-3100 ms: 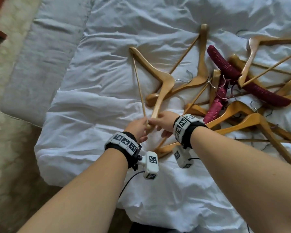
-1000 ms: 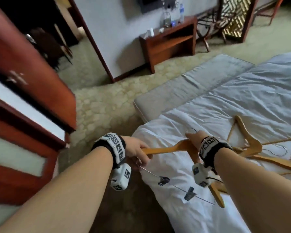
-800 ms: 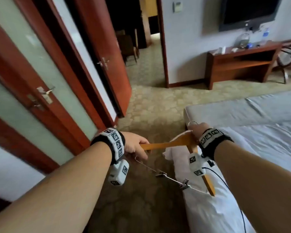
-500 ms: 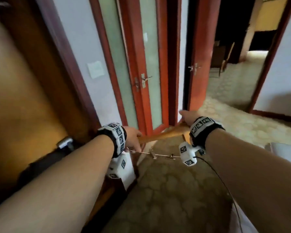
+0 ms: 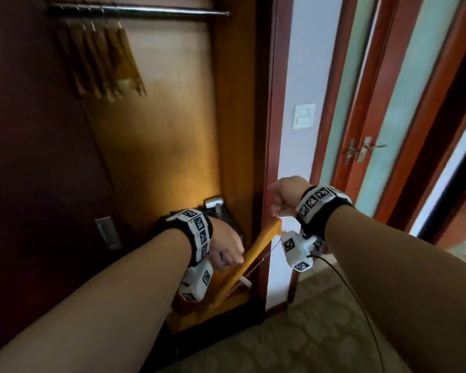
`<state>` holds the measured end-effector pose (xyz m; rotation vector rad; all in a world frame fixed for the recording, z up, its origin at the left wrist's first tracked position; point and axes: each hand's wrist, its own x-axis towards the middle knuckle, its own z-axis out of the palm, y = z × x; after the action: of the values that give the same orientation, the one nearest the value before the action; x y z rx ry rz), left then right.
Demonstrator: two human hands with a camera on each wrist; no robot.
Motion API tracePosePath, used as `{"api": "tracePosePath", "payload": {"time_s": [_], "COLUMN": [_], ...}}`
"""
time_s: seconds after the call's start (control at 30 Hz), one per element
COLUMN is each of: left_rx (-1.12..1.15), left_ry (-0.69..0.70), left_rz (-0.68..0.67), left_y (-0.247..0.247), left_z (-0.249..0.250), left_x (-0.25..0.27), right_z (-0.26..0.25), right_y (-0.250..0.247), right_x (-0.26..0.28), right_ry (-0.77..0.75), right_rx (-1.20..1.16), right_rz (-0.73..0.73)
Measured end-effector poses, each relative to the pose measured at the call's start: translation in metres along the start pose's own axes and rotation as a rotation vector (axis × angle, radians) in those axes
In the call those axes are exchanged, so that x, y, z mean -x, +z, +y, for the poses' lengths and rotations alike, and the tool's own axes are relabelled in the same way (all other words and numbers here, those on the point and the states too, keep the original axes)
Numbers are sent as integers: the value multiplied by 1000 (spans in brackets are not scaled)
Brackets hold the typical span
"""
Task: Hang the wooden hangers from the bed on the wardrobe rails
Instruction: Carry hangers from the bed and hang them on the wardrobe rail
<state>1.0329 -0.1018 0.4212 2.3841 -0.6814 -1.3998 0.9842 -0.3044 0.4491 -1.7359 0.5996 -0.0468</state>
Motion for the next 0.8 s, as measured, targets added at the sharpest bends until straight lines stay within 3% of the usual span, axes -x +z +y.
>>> {"api": "tracePosePath", "payload": {"time_s": [0.07, 0.2, 0.5, 0.63, 0.8], "left_rx": [77, 230, 572, 779, 920], "left_ry": [-6, 36, 85, 200, 310], "left_rz": [26, 224, 397, 535, 643], "left_y": [-7, -24, -39, -44, -72], "left_z": [-6, -1, 30, 40, 47], "left_x": [-5, -15, -52, -60, -62], "right_z": [-4, -16, -67, -87, -120], "right_y": [19, 34, 19, 17, 34], "right_x": [-4, -20, -62, -77, -98], "right_ry": [-33, -105, -239, -360, -385], "right_rx": [-38, 165, 454, 505, 412], "right_rz": [-92, -362, -711, -719, -549]}}
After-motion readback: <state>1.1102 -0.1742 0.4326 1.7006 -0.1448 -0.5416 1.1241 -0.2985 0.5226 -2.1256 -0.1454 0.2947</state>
